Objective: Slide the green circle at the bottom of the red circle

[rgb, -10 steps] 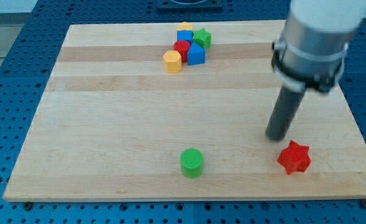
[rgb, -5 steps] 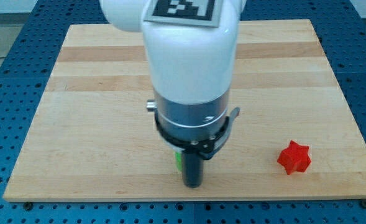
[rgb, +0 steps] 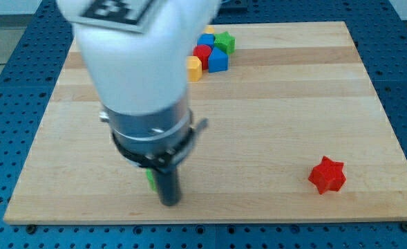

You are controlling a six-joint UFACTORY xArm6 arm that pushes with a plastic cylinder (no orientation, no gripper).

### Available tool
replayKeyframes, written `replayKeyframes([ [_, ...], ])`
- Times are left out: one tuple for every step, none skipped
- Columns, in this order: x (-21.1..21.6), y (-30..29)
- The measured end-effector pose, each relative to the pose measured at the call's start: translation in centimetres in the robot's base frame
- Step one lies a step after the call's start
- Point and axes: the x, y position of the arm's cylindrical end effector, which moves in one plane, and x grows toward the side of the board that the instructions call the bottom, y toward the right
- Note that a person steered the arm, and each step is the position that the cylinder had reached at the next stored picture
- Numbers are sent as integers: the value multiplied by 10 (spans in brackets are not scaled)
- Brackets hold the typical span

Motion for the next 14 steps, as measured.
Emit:
replayKeyframes([
  [-38, -22],
  [-52, -74],
  [-54, -73],
  [-68, -31],
  [-107, -32],
  [-106, -43],
  [-114, -86],
  [-135, -79],
  [-149, -37],
  [-149, 11],
  [-142, 18],
  [-142, 35],
  [-141, 67],
  [-146, 81],
])
